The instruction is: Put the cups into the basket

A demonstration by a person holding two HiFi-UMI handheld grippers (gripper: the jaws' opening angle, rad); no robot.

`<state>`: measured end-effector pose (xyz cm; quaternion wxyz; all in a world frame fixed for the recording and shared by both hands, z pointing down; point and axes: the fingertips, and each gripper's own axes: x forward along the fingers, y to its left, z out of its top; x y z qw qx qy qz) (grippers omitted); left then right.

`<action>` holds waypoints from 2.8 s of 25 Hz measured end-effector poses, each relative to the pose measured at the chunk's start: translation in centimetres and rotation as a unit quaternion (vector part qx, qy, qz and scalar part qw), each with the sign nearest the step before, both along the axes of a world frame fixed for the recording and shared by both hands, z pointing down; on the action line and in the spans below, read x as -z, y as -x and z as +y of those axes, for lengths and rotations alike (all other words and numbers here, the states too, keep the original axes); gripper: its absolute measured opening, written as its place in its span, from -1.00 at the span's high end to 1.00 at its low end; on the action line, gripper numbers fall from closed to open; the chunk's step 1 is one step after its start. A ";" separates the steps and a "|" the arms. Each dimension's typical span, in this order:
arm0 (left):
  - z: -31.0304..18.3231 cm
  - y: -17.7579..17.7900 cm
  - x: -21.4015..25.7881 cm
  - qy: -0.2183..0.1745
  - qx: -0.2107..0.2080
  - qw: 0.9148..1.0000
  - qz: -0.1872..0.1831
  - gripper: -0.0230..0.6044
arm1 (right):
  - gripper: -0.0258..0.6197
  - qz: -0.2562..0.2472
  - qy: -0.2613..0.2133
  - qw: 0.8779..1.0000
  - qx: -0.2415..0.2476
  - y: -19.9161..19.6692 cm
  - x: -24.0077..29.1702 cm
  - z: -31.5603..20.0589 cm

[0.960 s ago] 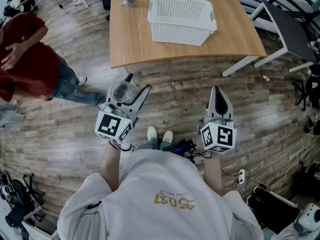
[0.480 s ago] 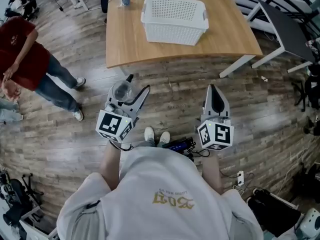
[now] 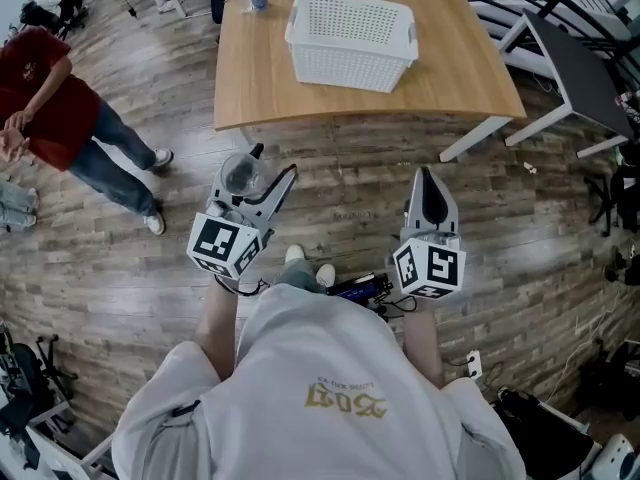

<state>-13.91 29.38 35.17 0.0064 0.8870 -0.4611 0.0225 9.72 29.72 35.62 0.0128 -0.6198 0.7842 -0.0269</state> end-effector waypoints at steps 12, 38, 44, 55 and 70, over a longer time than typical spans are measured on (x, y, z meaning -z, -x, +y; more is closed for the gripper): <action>-3.6 -1.3 0.1 -0.003 -0.005 1.000 0.005 0.08 | 0.89 0.001 0.001 1.000 0.002 -0.9 -0.4 -3.1; -16.3 -0.3 0.9 0.007 -0.069 0.998 0.007 0.08 | 0.89 -0.007 0.010 0.999 -0.042 1.8 0.7 -13.9; -18.3 0.4 0.9 0.010 -0.073 0.997 0.012 0.08 | 0.89 -0.006 0.019 0.999 -0.037 3.4 0.1 -15.6; -21.0 -0.6 0.7 0.014 -0.066 0.998 0.008 0.08 | 0.89 -0.011 0.011 0.999 -0.029 2.4 0.4 -19.0; -29.4 -5.0 1.0 0.013 -0.041 0.999 0.014 0.08 | 0.89 -0.016 0.001 1.000 0.016 -0.3 1.5 -29.1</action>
